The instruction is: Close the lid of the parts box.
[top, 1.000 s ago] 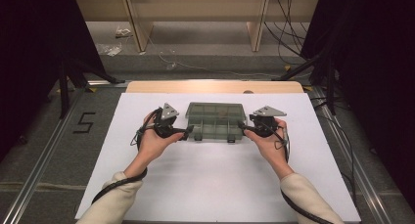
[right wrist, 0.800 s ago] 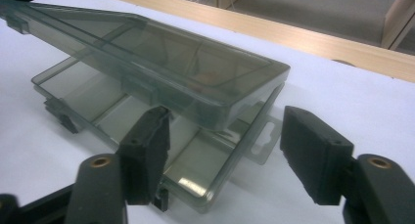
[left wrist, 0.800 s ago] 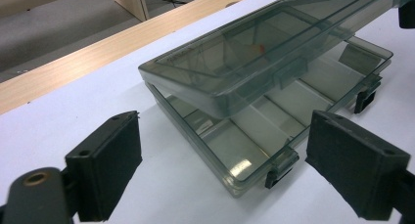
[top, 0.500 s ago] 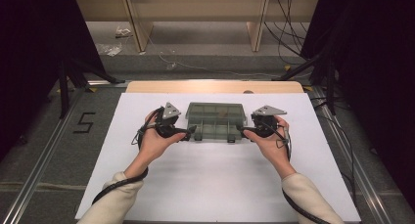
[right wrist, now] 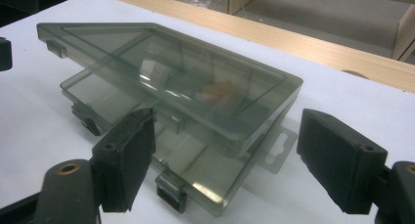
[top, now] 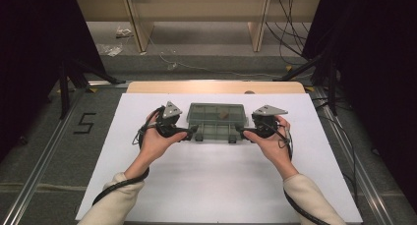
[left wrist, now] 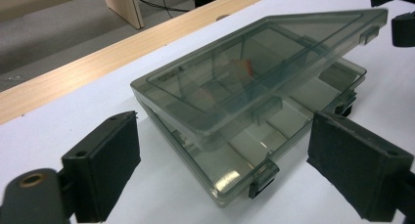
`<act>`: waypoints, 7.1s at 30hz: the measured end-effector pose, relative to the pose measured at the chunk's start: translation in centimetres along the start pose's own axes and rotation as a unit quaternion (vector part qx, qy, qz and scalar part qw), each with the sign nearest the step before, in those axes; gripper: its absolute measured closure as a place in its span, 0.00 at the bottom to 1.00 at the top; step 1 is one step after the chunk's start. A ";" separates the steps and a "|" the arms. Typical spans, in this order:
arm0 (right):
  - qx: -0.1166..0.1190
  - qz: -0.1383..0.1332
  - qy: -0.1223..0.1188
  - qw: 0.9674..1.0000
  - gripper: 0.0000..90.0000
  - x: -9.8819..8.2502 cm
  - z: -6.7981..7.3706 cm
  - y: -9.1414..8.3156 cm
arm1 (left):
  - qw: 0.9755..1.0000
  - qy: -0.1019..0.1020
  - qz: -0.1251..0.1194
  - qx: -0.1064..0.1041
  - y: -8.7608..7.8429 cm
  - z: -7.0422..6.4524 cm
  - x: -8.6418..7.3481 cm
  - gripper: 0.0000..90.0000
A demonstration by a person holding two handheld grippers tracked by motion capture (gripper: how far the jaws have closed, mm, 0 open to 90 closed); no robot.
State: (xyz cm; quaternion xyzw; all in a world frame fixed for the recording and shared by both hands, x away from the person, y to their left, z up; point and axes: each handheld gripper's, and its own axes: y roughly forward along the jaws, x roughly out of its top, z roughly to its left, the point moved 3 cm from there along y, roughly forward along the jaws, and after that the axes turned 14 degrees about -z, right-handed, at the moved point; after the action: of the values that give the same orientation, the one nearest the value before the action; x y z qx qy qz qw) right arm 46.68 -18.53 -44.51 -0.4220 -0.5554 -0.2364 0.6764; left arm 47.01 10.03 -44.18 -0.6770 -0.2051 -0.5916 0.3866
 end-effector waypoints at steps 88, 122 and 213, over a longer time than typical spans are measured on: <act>-0.004 0.007 -0.025 1.000 1.00 0.3 1.4 1.9 | 0.998 0.016 0.042 0.040 2.1 -1.6 0.9 0.99; -0.001 0.020 -0.023 1.000 1.00 0.0 1.4 2.0 | 0.998 0.016 0.055 0.038 2.4 -1.7 0.3 0.99; 0.004 0.047 -0.030 0.998 1.00 -1.8 1.1 2.8 | 0.997 0.014 0.076 0.028 3.4 -1.7 -1.8 1.00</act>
State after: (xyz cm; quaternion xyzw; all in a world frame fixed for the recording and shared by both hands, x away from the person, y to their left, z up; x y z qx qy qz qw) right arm 47.80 -16.42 -47.10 -0.4521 -0.5561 -0.1891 0.6713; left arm 48.06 6.97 -46.84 -0.6707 -0.1645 -0.5644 0.4523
